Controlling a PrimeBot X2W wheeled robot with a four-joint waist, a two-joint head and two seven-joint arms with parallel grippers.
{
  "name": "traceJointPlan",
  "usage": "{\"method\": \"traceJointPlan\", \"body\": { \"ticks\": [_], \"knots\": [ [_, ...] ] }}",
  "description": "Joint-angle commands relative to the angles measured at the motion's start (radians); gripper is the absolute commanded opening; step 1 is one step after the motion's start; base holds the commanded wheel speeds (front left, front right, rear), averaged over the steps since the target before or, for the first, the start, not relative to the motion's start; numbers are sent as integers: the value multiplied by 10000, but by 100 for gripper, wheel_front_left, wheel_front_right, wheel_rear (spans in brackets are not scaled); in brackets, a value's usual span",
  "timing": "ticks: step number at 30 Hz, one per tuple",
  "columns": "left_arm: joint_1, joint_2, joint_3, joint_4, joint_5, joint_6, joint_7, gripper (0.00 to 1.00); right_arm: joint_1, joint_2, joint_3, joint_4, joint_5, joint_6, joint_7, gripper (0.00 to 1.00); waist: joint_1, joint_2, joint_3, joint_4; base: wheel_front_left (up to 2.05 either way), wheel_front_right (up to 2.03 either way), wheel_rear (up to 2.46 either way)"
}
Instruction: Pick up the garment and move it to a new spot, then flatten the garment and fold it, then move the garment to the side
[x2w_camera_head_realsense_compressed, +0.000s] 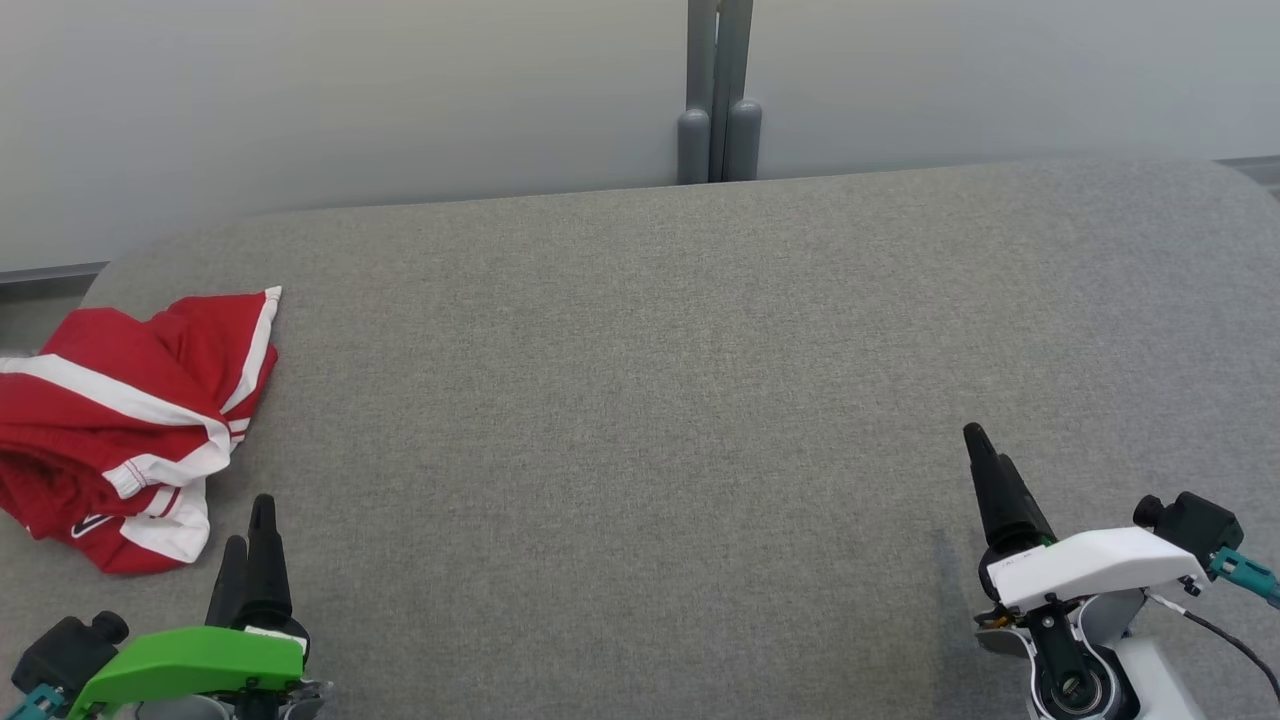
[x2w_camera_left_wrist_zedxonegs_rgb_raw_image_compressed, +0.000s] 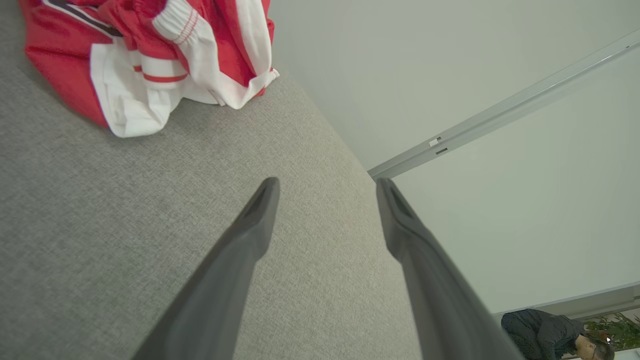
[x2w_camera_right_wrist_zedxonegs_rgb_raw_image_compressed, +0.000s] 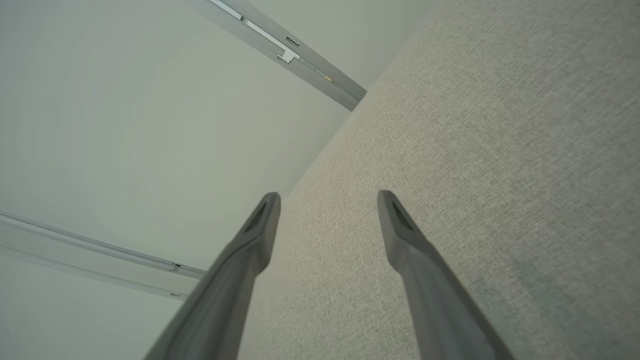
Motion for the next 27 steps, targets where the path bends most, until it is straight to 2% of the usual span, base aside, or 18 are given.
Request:
{"method": "traceJointPlan", "body": {
  "ticks": [1,27],
  "knots": [
    [-28,56,-7,-109,380,-29,-123,100,-6,-50,26,-66,-469,5,-102,100,0,0,0,3,0,0,0],
    [106,52,-177,-158,4052,4,-1012,100,183,69,5,-147,-4671,6,-854,100,0,0,71,40,0,0,0]
  ]
}}
